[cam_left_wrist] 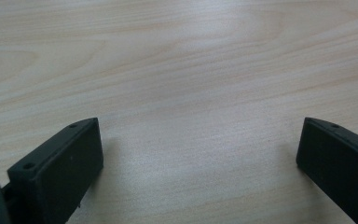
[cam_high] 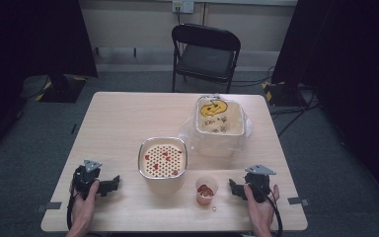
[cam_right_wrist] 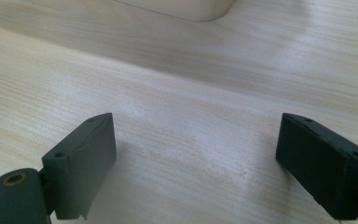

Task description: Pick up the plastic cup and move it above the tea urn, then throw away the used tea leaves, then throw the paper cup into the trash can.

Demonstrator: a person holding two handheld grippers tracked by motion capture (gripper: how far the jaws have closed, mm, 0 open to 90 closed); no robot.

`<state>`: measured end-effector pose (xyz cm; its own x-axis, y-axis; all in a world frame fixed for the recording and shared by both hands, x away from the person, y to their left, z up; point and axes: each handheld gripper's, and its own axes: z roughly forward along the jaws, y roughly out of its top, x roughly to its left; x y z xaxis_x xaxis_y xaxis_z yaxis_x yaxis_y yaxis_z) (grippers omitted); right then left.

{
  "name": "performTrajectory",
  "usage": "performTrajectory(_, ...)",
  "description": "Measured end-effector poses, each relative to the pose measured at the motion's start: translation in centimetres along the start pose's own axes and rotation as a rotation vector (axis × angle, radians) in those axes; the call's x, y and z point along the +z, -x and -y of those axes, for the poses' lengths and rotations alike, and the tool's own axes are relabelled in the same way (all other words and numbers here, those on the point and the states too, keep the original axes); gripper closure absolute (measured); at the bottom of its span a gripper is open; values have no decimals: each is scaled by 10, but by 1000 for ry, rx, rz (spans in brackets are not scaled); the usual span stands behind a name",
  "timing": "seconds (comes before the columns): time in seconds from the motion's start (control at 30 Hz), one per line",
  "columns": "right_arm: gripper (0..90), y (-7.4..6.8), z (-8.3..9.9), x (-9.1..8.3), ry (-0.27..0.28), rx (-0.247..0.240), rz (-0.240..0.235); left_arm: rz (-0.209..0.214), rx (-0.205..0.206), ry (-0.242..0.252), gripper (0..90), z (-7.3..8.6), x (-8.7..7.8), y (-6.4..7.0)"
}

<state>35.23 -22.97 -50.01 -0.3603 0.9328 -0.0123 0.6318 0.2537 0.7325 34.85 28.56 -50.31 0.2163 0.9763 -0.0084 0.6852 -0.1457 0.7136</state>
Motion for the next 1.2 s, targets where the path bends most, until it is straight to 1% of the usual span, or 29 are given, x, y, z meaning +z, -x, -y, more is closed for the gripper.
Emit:
performTrajectory(0.1, 109, -1, 0, 0, 0, 4, 8, 3, 4, 1, 0, 0, 0, 0)
performTrajectory(0.2, 109, -1, 0, 0, 0, 6, 8, 8, 9, 2, 0, 0, 0, -1)
performTrajectory(0.73, 109, -1, 0, 0, 0, 9, 10, 8, 11, 0, 0, 0, 0, -1)
performTrajectory(0.8, 111, -2, 1, -1, 0, 24, 21, 7, 11, 1, 0, 0, 0, -1)
performTrajectory(0.93, 128, -4, 2, -2, 3, 37, 24, 7, 10, 1, 0, 0, 0, -1)
performTrajectory(0.97, 130, -4, 2, -3, 3, 41, 17, 7, 10, 1, 0, 0, 0, -1)
performTrajectory(1.03, 138, -5, 1, -6, -2, 54, -19, 7, 10, 1, 0, 0, 0, -1)
performTrajectory(1.07, 139, -6, 0, -7, -3, 50, -36, 7, 10, 1, 0, 0, 0, -1)
performTrajectory(1.17, 140, -11, -2, -12, -9, 18, -65, 7, 10, 1, 0, 0, 0, -1)
performTrajectory(1.2, 140, -12, -3, -15, -17, 5, -85, 7, 10, 1, 0, 0, 0, -1)
